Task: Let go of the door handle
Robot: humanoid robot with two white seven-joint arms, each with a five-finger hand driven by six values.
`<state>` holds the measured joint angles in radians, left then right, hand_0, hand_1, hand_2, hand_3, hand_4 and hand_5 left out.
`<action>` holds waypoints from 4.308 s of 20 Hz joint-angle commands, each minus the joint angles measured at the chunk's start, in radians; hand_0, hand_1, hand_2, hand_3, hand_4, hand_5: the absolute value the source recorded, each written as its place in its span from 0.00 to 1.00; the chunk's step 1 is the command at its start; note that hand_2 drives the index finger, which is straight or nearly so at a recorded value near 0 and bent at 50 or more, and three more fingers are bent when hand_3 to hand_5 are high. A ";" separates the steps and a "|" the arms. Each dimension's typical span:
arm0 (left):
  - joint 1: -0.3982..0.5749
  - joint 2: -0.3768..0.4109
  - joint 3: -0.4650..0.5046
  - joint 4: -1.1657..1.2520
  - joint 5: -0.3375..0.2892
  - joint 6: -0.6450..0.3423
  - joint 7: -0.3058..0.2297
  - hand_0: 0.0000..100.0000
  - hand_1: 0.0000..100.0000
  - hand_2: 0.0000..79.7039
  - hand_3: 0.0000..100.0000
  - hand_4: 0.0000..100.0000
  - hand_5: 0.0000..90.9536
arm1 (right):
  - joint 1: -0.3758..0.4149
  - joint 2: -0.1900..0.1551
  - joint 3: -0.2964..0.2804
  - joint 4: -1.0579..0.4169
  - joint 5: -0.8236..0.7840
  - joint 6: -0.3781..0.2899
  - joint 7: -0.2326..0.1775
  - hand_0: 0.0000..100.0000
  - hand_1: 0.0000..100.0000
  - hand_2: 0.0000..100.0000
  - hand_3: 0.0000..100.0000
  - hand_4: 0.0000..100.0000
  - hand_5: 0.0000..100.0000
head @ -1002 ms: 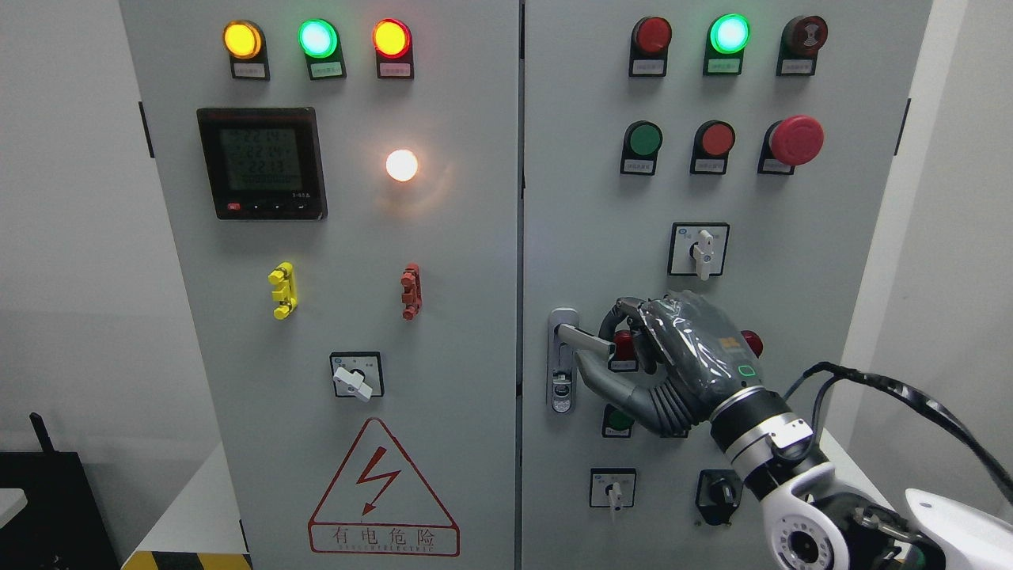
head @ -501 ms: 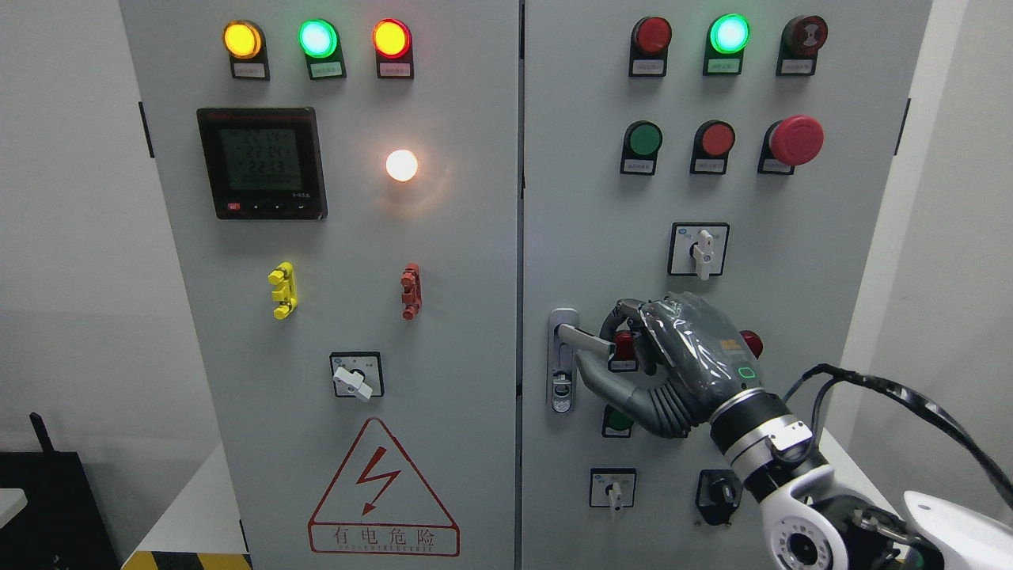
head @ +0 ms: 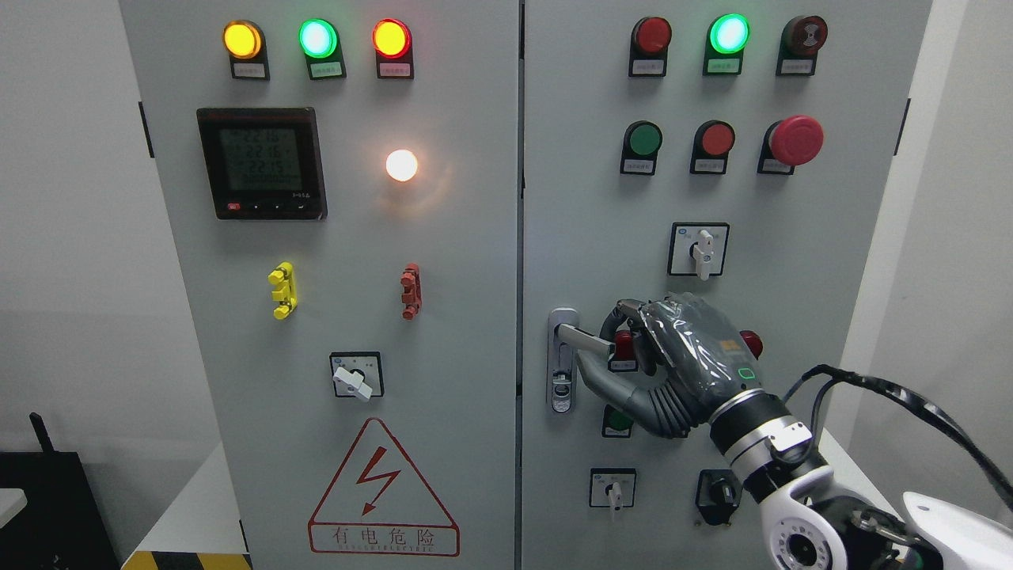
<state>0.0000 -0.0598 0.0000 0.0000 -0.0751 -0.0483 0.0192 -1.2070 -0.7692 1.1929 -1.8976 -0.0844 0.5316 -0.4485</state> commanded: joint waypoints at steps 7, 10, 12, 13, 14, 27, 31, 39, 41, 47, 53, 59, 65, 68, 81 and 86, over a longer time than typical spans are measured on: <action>-0.003 0.000 0.002 0.009 0.000 -0.001 0.001 0.12 0.39 0.00 0.00 0.00 0.00 | 0.007 0.004 -0.001 0.000 0.000 0.001 -0.001 0.38 0.29 0.53 1.00 1.00 1.00; -0.003 0.000 0.002 0.009 0.000 -0.001 0.001 0.12 0.39 0.00 0.00 0.00 0.00 | 0.007 0.005 0.001 0.000 0.000 0.001 0.001 0.38 0.29 0.53 1.00 1.00 1.00; -0.003 0.000 0.002 0.009 0.000 0.001 0.001 0.12 0.39 0.00 0.00 0.00 0.00 | 0.007 0.005 0.001 0.000 0.000 0.001 0.001 0.38 0.29 0.53 1.00 1.00 1.00; -0.003 0.000 0.002 0.009 0.000 -0.001 0.001 0.12 0.39 0.00 0.00 0.00 0.00 | 0.007 0.005 -0.001 0.000 0.000 0.001 -0.001 0.38 0.29 0.53 1.00 1.00 1.00; -0.003 0.000 0.002 0.009 0.000 -0.001 0.001 0.12 0.39 0.00 0.00 0.00 0.00 | 0.007 0.010 0.001 0.000 0.000 0.001 0.001 0.38 0.29 0.53 1.00 1.00 1.00; -0.003 0.000 0.002 0.009 0.000 -0.001 0.001 0.12 0.39 0.00 0.00 0.00 0.00 | 0.006 0.022 0.001 0.000 0.000 0.001 0.001 0.38 0.30 0.55 1.00 1.00 1.00; -0.003 0.000 0.002 0.009 0.000 -0.001 0.001 0.12 0.39 0.00 0.00 0.00 0.00 | 0.006 0.021 -0.001 0.000 0.000 0.001 0.001 0.39 0.30 0.56 1.00 1.00 1.00; -0.003 0.000 0.002 0.009 0.000 -0.001 0.001 0.12 0.39 0.00 0.00 0.00 0.00 | 0.006 0.021 -0.001 0.000 0.000 0.001 0.001 0.40 0.30 0.57 1.00 1.00 1.00; -0.003 0.000 0.002 0.009 0.000 -0.001 0.001 0.12 0.39 0.00 0.00 0.00 0.00 | 0.006 0.021 -0.001 0.000 0.000 0.001 0.001 0.40 0.30 0.57 1.00 1.00 1.00; -0.003 0.000 0.002 0.009 0.000 -0.001 0.001 0.12 0.39 0.00 0.00 0.00 0.00 | 0.009 0.021 -0.001 0.000 0.000 0.001 0.001 0.40 0.30 0.59 1.00 1.00 1.00; -0.003 0.000 0.002 0.009 0.000 -0.001 0.001 0.12 0.39 0.00 0.00 0.00 0.00 | 0.011 0.021 -0.001 -0.001 0.000 0.001 0.001 0.41 0.30 0.59 1.00 1.00 1.00; -0.003 0.000 0.002 0.009 0.000 -0.001 0.001 0.12 0.39 0.00 0.00 0.00 0.00 | 0.012 0.021 -0.001 -0.003 0.000 0.001 -0.001 0.41 0.30 0.60 1.00 1.00 1.00; -0.003 0.000 0.002 0.009 0.000 -0.001 0.001 0.12 0.39 0.00 0.00 0.00 0.00 | 0.014 0.021 -0.006 -0.005 0.000 0.001 -0.001 0.41 0.30 0.61 1.00 1.00 1.00; -0.003 0.000 0.002 0.009 0.000 -0.001 0.001 0.12 0.39 0.00 0.00 0.00 0.00 | 0.018 0.019 -0.006 -0.005 0.000 0.001 -0.001 0.41 0.30 0.62 1.00 1.00 1.00; -0.003 0.000 0.002 0.009 0.000 -0.001 0.001 0.12 0.39 0.00 0.00 0.00 0.00 | 0.026 0.018 -0.009 -0.006 0.003 -0.001 -0.001 0.42 0.31 0.64 1.00 1.00 1.00; -0.003 0.000 0.002 0.009 0.000 -0.001 0.001 0.12 0.39 0.00 0.00 0.00 0.00 | 0.038 0.016 -0.027 -0.009 0.003 -0.001 -0.001 0.43 0.30 0.65 1.00 1.00 1.00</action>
<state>0.0000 -0.0598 0.0000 0.0000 -0.0751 -0.0485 0.0192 -1.1782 -0.7506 1.1810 -1.9044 -0.0821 0.5316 -0.4522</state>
